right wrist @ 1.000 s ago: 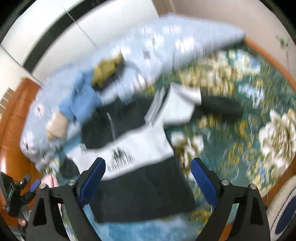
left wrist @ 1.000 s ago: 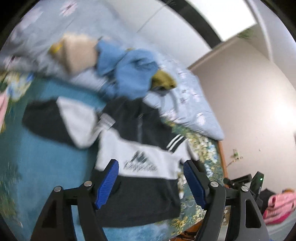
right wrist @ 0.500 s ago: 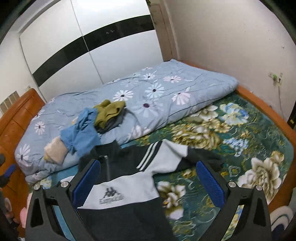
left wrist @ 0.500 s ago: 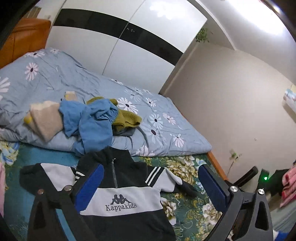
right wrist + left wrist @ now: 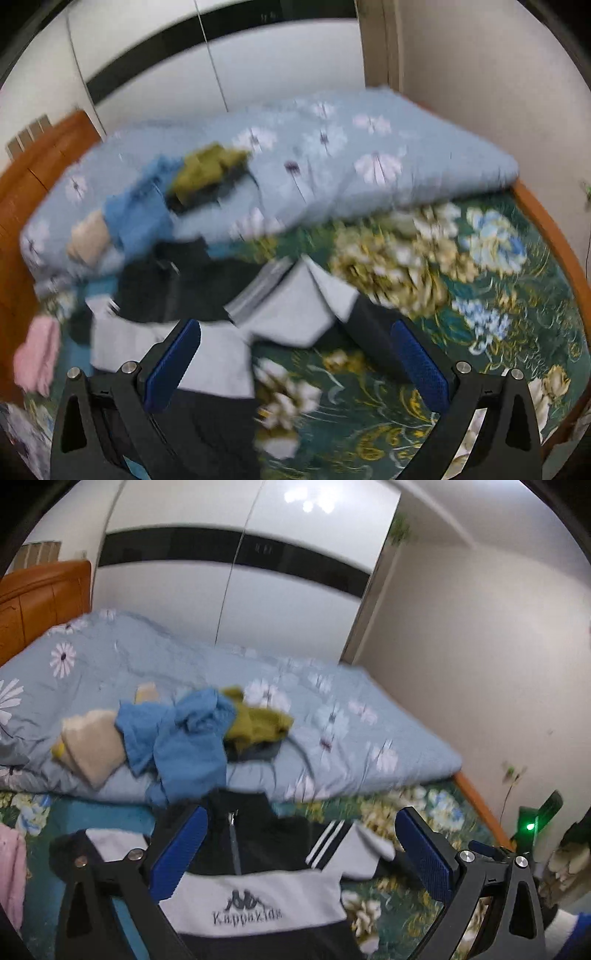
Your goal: Fold clothes
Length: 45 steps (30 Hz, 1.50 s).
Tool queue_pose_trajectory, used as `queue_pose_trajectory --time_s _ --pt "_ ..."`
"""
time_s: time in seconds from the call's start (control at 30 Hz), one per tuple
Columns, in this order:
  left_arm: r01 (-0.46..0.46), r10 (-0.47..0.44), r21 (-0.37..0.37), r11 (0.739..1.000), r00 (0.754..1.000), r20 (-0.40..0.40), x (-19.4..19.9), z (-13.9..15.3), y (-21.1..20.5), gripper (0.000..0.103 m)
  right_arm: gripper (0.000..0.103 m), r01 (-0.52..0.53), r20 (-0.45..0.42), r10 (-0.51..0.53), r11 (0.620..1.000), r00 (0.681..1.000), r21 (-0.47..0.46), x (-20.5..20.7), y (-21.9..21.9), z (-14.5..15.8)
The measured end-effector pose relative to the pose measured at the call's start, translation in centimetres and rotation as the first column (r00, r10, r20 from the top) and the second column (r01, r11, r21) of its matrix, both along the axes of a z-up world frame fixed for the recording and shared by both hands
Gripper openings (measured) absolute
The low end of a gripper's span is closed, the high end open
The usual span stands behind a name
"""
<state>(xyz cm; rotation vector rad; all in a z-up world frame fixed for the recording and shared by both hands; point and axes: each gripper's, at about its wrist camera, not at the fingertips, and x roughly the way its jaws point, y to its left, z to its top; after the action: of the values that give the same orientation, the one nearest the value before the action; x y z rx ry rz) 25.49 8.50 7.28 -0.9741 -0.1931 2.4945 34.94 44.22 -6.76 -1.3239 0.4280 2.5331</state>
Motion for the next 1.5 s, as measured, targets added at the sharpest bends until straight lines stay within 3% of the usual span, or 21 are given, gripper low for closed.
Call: queue_pose_trajectory --time_s 0.13,0.27,0.43,0.6,0.63,0.73,0.8,0.87,0.93,1.17,1.27,1.5 --pt "-0.015 0.016 -0.036 0.999 1.0 0.025 -0.9 -0.3 1.6 0.103 0.103 -0.052 0.178 0.053 0.999 0.983 -0.008 -0.4 2.9 -6.3" --pt "0.004 0.003 -0.151 0.988 0.999 0.043 -1.8 -0.6 3.2 0.103 0.103 -0.158 0.247 0.138 0.985 0.959 0.064 -1.3 3.8 -9.4" --pt "-0.098 0.117 -0.203 0.974 0.99 0.081 -2.9 -1.4 1.5 0.103 0.102 -0.204 0.345 0.178 0.978 0.922 0.041 -4.1 4.7 -13.2" --pt "-0.2 0.238 -0.271 0.941 0.964 0.115 -3.9 -2.5 -1.4 0.103 0.08 -0.202 0.424 0.176 0.979 0.888 0.015 -5.9 5.3 -15.8" --pt "-0.218 0.261 -0.283 0.934 0.958 0.123 -4.0 -2.9 -2.3 0.103 0.07 -0.197 0.439 0.175 0.98 0.881 0.004 -6.1 5.4 -16.2" --pt "-0.283 0.333 -0.276 0.919 0.93 0.155 -4.1 -4.2 -5.3 0.103 0.043 -0.155 0.479 0.139 0.988 0.867 -0.006 -6.5 6.1 -17.0" --pt "-0.327 0.38 -0.268 0.906 0.908 0.177 -4.1 -5.0 -7.4 0.103 0.035 -0.099 0.487 0.101 0.995 0.867 -0.031 -6.7 7.0 -17.2" --pt "-0.37 0.425 -0.261 0.891 0.883 0.2 -4.2 -5.9 -9.4 0.103 0.013 -0.043 0.478 0.063 0.998 0.876 -0.052 -6.7 8.2 -16.6" --pt "-0.413 0.469 -0.255 0.874 0.855 0.222 -4.2 -6.8 -11.5 0.103 0.008 0.008 0.466 0.026 0.998 0.885 -0.07 -6.8 9.4 -15.7" --pt "-0.548 0.599 -0.241 0.801 0.743 0.299 -4.3 -9.6 -18.3 0.103 0.006 0.174 0.395 -0.135 0.983 0.908 -0.063 -7.9 16.5 -11.2" --pt "-0.561 0.614 -0.25 0.789 0.724 0.314 -4.0 -10.2 -19.0 0.103 0.006 0.199 0.409 -0.164 0.979 0.898 -0.044 -9.4 19.1 -10.9" --pt "-0.572 0.644 -0.296 0.765 0.684 0.342 -3.6 -11.9 -20.0 0.103 0.007 0.167 0.533 -0.149 0.986 0.833 0.015 -13.2 20.9 -14.8"
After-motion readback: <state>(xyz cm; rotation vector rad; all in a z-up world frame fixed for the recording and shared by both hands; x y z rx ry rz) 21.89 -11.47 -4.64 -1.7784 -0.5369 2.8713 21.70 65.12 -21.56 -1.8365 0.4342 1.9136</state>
